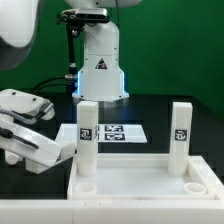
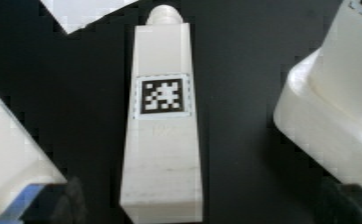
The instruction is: Assemble desk
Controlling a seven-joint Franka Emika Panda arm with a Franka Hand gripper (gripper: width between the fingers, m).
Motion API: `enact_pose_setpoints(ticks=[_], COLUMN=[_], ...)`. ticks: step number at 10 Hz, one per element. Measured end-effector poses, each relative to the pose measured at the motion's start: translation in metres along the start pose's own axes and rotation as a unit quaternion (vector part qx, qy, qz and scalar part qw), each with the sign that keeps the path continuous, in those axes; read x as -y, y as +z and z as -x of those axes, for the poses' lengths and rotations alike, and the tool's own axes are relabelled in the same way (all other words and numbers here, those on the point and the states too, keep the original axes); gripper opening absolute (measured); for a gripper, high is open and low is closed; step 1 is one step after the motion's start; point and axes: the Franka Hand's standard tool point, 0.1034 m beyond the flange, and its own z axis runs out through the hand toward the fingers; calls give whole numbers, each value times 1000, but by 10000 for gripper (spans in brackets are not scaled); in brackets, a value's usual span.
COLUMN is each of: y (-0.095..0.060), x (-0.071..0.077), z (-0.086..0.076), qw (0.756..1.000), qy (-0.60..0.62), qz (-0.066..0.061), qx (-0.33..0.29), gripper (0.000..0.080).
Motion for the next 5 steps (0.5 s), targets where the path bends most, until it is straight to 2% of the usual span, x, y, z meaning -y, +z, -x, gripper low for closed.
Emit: enact_pose_setpoints(ticks=[3, 4, 5], y=[3, 12, 21], x=[-1, -5, -10], z=[-1, -2, -2], qw=[1000, 1000, 999], qy=[4, 14, 23], qz=[-4, -19, -27], qx=[3, 15, 28], gripper=[648, 648, 648])
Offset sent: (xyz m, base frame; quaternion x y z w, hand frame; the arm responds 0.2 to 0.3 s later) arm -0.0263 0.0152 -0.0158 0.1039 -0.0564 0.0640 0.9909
